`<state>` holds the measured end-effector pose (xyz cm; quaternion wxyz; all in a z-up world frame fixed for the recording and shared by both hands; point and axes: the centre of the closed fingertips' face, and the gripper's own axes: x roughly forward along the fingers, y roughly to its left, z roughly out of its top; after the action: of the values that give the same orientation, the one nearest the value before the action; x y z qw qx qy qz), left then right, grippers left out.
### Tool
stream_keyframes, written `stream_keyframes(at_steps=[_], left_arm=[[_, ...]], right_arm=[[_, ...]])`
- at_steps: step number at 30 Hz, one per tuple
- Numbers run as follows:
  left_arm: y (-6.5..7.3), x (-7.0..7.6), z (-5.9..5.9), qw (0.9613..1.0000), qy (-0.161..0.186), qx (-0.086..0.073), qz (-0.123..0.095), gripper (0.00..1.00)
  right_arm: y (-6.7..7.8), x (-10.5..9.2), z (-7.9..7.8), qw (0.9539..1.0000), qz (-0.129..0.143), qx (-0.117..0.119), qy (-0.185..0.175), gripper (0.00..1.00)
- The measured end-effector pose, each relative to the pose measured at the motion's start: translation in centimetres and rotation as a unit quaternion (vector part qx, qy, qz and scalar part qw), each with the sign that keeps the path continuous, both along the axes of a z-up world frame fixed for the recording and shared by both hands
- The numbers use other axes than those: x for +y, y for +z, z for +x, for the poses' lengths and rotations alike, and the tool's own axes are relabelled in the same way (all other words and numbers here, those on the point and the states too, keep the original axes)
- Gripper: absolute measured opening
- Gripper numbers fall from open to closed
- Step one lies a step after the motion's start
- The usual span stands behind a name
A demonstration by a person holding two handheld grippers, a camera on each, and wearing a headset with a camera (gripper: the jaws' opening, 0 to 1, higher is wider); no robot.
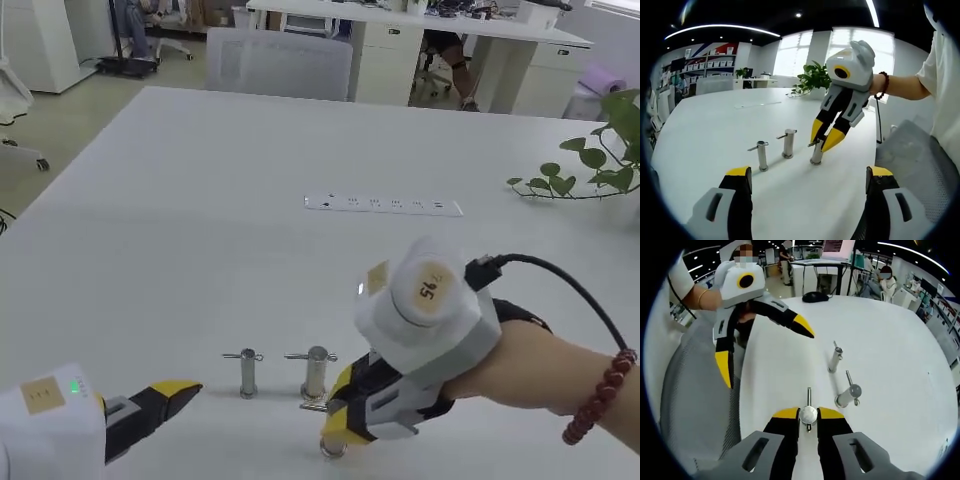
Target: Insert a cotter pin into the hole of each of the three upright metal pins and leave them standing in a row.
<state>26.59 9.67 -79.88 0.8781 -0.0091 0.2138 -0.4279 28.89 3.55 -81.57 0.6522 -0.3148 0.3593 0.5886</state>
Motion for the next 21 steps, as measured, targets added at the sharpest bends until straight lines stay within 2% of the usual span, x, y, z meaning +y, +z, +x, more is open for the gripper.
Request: stream_keyframes(at_steps=[3, 10, 21], left_arm=[[0.1, 0.1, 0.1, 1.0, -0.001, -0.004, 0.001, 0.93], [0.1, 0.3, 0.3, 1.0, 0.002, -0.003, 0.001, 0.95], [0.0, 0.7, 0.4, 1.0, 0.007, -0.001, 0.004, 0.94]], right_arm=[[0.1, -0.6, 0.3, 0.9999, -0.005, -0.004, 0.013, 0.13], [0.4, -1.5, 1.0, 0.9991, -0.012, -0.008, 0.04, 0.13], [0.0, -2.6, 2.2, 0.9973, -0.03, -0.006, 0.067, 0.13]])
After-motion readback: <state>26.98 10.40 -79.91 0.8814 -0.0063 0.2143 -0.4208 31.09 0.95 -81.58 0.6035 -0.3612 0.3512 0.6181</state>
